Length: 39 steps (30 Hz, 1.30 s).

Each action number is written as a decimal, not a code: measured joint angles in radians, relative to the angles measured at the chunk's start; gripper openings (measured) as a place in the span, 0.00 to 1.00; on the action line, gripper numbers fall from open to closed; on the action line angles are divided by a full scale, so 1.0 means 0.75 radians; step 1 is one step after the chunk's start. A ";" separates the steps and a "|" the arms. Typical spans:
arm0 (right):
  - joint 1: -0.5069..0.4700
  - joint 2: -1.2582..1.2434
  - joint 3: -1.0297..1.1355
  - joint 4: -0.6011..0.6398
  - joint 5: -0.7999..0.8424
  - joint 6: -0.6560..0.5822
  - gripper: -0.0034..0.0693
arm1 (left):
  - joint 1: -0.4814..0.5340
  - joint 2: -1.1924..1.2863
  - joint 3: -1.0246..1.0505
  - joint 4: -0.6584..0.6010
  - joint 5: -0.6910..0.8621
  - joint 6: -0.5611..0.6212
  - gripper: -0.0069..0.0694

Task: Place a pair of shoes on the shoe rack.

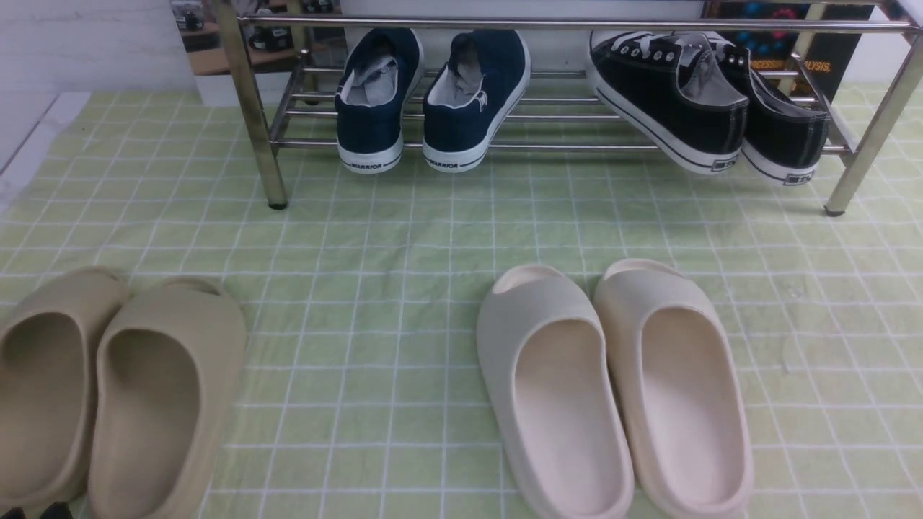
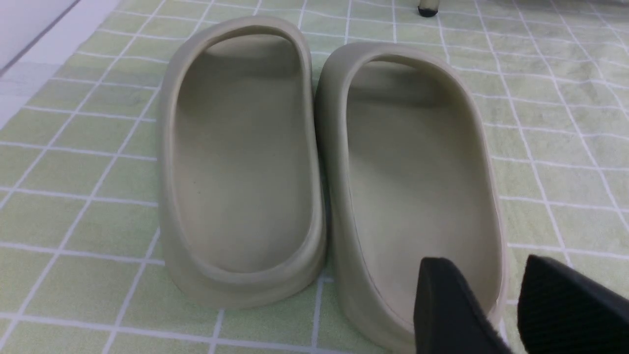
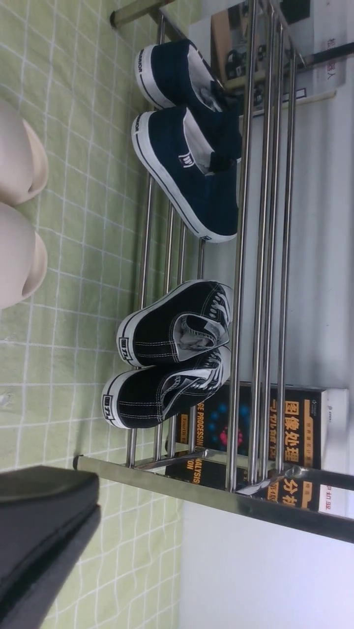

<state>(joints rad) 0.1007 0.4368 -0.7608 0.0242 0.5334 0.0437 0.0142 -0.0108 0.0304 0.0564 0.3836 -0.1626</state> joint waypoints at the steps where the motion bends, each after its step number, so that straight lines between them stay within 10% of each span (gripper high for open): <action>1: 0.000 0.000 0.003 0.000 0.000 0.000 0.05 | 0.000 0.000 0.000 0.000 0.000 0.000 0.40; 15: -0.122 -0.330 0.752 -0.057 -0.537 0.001 0.04 | 0.000 0.000 0.000 0.000 0.000 0.000 0.40; 39: -0.253 -0.596 1.038 -0.084 -0.210 0.099 0.04 | 0.000 0.000 0.000 0.000 0.000 0.000 0.40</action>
<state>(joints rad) -0.0891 -0.0099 0.0178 -0.0384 0.3759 0.1181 0.0142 -0.0108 0.0304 0.0564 0.3839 -0.1626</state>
